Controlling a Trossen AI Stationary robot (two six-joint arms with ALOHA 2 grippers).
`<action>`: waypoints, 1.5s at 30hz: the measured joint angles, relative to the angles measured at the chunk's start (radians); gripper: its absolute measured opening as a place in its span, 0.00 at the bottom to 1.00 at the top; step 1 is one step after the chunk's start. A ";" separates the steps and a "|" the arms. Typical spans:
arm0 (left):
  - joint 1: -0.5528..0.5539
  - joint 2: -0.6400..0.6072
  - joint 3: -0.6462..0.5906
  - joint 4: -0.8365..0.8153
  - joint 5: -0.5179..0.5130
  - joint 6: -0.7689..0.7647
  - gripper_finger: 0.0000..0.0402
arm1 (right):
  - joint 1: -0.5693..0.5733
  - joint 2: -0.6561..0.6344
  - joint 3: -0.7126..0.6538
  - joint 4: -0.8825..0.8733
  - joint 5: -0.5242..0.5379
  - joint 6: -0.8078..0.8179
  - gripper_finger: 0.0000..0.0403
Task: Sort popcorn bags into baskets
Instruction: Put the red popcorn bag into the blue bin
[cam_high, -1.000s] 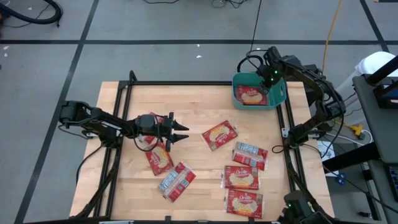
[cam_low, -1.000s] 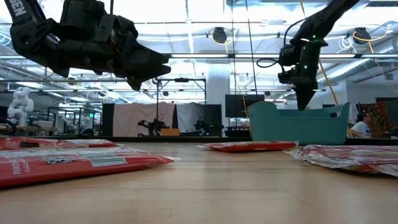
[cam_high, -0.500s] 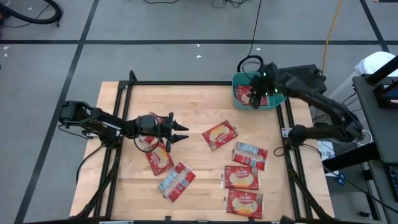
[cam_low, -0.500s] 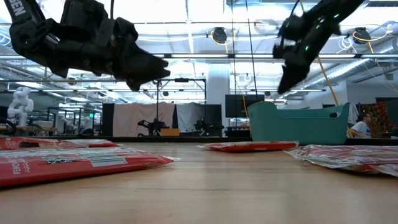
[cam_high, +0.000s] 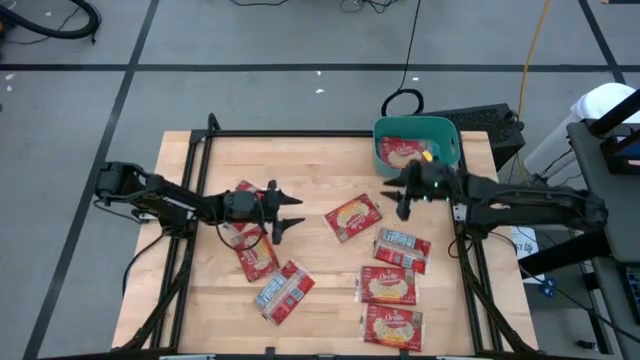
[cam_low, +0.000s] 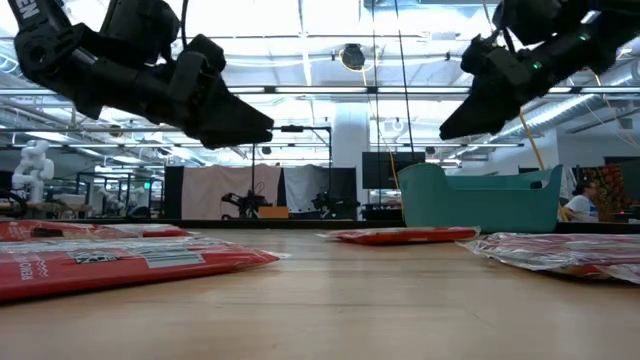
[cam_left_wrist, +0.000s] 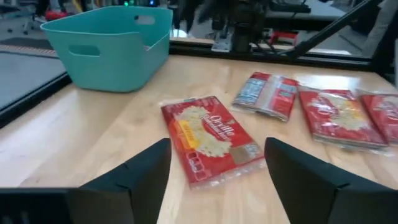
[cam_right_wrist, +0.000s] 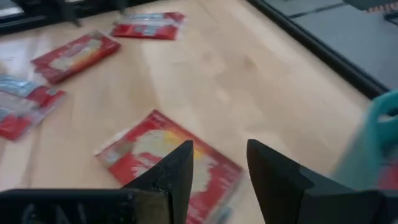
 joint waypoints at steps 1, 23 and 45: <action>0.000 0.000 0.012 -0.028 -0.007 0.001 0.67 | 0.036 0.006 -0.020 0.038 0.025 0.017 0.35; -0.126 -0.002 0.071 -0.651 -0.064 -0.203 0.52 | 0.384 0.366 -0.125 0.570 0.230 0.036 0.35; 0.053 -0.002 0.265 -1.393 -0.336 -0.591 0.52 | 0.377 0.575 -0.125 0.846 0.230 -0.050 0.35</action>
